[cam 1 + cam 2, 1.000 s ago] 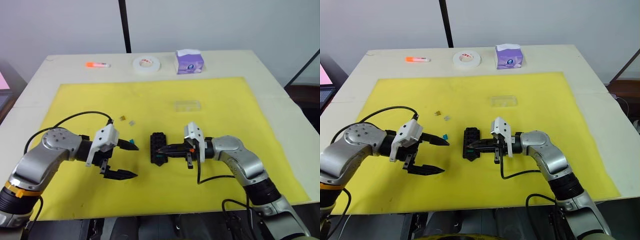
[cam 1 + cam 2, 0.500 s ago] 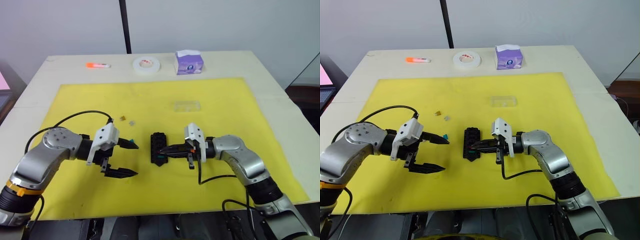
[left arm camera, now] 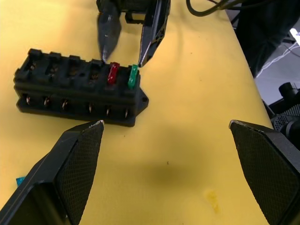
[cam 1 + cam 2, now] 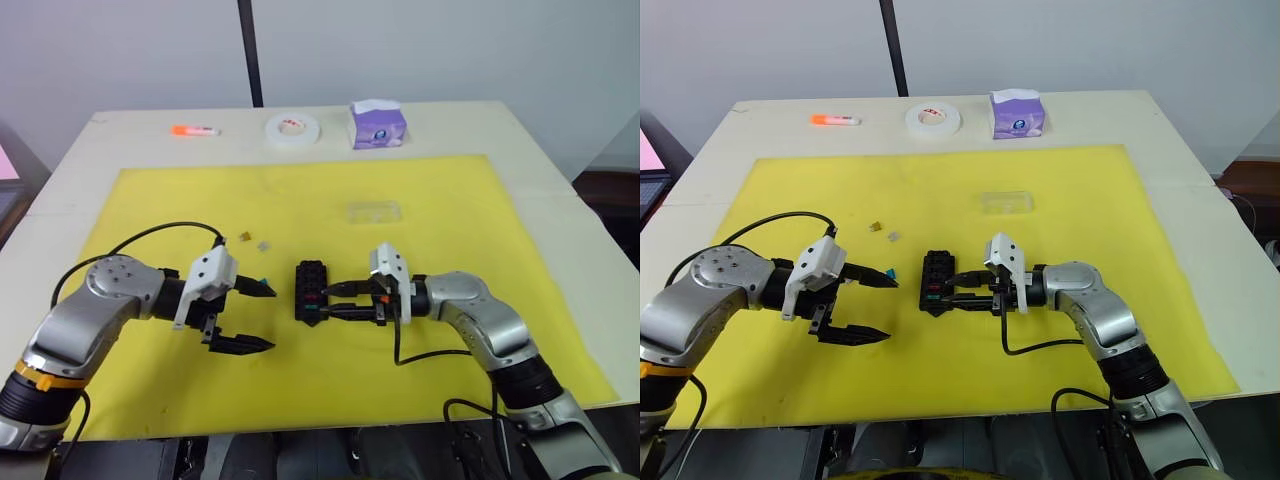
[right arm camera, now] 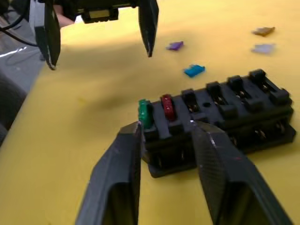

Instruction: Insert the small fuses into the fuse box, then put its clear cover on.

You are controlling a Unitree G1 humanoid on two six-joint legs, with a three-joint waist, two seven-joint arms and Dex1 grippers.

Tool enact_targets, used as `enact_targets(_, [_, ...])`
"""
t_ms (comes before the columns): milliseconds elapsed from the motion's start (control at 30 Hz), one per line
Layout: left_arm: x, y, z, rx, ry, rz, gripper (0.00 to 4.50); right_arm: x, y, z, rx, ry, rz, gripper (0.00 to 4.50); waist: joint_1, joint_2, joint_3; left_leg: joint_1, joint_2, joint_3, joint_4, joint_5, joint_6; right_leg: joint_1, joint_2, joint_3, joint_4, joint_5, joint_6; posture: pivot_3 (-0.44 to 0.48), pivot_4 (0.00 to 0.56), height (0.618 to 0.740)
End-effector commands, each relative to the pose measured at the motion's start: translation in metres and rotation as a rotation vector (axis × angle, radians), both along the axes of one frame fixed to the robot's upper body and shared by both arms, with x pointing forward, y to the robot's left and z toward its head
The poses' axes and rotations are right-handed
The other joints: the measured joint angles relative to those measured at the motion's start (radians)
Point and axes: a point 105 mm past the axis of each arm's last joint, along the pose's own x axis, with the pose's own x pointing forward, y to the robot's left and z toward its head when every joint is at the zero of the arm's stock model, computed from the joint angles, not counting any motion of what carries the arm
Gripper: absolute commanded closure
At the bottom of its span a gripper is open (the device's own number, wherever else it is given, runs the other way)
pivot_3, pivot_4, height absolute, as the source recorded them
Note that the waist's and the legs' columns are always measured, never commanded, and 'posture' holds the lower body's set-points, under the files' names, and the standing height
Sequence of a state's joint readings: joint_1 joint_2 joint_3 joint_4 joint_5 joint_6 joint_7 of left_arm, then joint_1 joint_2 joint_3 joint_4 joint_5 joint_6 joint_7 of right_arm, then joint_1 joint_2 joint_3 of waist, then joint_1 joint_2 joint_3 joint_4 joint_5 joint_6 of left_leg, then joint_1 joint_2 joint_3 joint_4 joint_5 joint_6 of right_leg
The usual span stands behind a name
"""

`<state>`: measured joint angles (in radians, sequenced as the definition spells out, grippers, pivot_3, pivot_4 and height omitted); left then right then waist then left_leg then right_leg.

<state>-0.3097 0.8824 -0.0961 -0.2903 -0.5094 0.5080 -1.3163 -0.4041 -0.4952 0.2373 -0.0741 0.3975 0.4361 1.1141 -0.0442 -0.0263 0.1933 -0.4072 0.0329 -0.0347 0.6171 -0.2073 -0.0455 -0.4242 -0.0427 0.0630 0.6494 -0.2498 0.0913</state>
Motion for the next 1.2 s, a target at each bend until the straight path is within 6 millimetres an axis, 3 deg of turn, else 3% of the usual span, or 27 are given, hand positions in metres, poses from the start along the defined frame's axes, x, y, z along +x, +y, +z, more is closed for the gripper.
enact_targets(33, [0.0, -0.001, 0.006, 0.0, -0.037, -0.018, 0.0, 0.0, -0.002, 0.007, 0.028, -0.017, -0.005, 2.83, 0.0, 0.0, 0.0, 0.0, 0.0, 0.0, 0.0, 0.0, 0.0, 0.0, 0.0, 0.0, 0.0, 0.0, 0.0, 0.0, 0.15, 0.74])
enact_targets(367, [0.005, 0.005, 0.008, 0.014, -0.05, -0.001, 0.0, 0.002, -0.005, 0.039, 0.063, -0.056, -0.001, 2.83, 0.001, 0.0, 0.0, 0.0, 0.0, 0.0, 0.0, 0.0, 0.0, 0.0, 0.0, 0.0, 0.0, 0.0, 0.0, 0.0, 0.15, 0.74])
enact_targets(467, [0.012, 0.006, 0.012, 0.01, -0.069, 0.01, 0.0, 0.002, 0.011, 0.048, 0.075, -0.063, 0.003, 3.4, -0.001, 0.0, 0.0, 0.0, 0.0, 0.0, 0.0, 0.0, 0.0, 0.0, 0.0, 0.0, 0.0, 0.0, 0.0, 0.0, 0.15, 0.74])
enact_targets(567, [0.016, 0.005, 0.015, 0.007, -0.079, 0.018, 0.0, 0.002, 0.02, 0.045, 0.056, -0.073, 0.003, 4.42, 0.0, 0.0, 0.0, -0.001, 0.0, 0.0, 0.0, 0.0, 0.0, -0.001, 0.0, 0.0, 0.0, 0.0, 0.0, 0.0, 0.15, 0.74])
enact_targets(600, [0.017, 0.006, 0.015, 0.008, -0.079, 0.02, 0.0, 0.002, 0.021, 0.043, 0.044, -0.079, 0.004, 4.49, 0.0, 0.0, 0.0, -0.001, 0.0, 0.0, 0.0, 0.0, 0.0, -0.001, 0.0, 0.0, 0.0, 0.0, 0.0, 0.0, 0.15, 0.74])
enact_targets(1200, [0.015, 0.004, 0.012, 0.002, -0.067, 0.03, 0.0, 0.0, 0.021, 0.012, -0.063, -0.076, 0.01, 4.49, 0.0, 0.0, 0.0, -0.001, 0.0, 0.0, 0.0, 0.0, 0.0, -0.001, 0.0, 0.0, 0.0, 0.0, 0.0, 0.0, 0.15, 0.74])
